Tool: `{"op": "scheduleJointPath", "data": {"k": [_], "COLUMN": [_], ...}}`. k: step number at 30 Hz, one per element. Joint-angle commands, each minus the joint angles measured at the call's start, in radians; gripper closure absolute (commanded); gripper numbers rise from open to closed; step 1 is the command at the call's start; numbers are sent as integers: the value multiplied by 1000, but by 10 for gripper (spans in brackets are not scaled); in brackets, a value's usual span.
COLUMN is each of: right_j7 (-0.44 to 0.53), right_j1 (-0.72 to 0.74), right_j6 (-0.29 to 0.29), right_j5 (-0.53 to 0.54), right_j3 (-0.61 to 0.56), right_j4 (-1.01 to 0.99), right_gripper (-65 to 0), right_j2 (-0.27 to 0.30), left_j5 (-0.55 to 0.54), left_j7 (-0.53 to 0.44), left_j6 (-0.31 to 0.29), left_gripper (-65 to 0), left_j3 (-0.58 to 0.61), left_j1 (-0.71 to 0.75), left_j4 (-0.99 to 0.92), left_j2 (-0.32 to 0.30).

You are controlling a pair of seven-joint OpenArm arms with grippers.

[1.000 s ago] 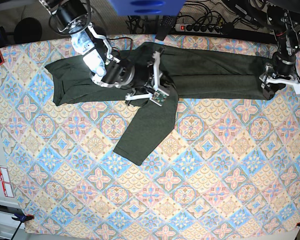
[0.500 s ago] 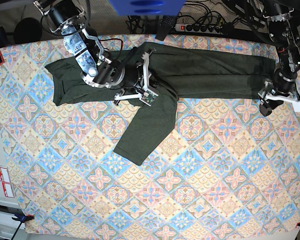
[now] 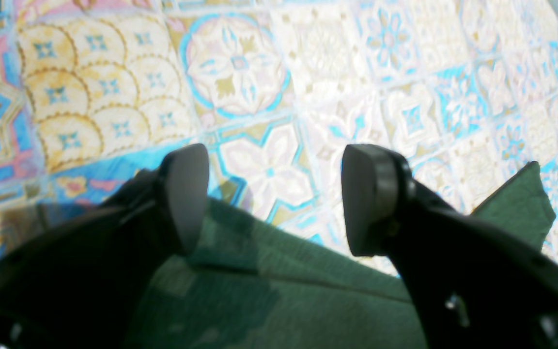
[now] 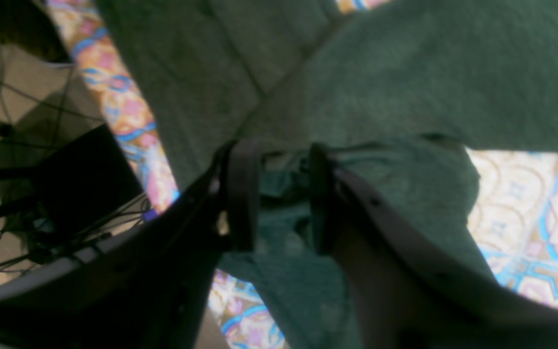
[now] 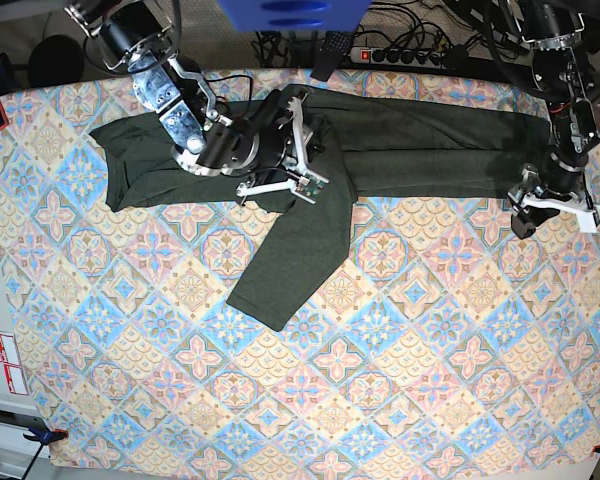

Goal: Fold the T-shirt properly
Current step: 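Move the left gripper to the hanging sleeve end and grasp it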

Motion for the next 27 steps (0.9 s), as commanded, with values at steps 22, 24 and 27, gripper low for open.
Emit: {"op": "scheduleJointPath", "data": {"k": [22,24,27], "right_j7": [85,85,85], "right_j1": [-144,-158,-183], "right_j6": [-3,-3,-3], "right_j5": [10,10,10], "right_j3": [434,464,506], "right_j4": [27,27,27], "right_gripper": [-172,-172,-172], "right_j2": [49,49,49], "left_j5": [298,321,345], "left_j7": [-19,-20,-20], "left_j6": [-7,-7,-7], "left_gripper": [-419,-419,-419], "left_j3": [573,592,612], "left_j1": [-377,-402,-436], "left_j4": [-96,-144,-203], "left_j2": [61,82,116]}}
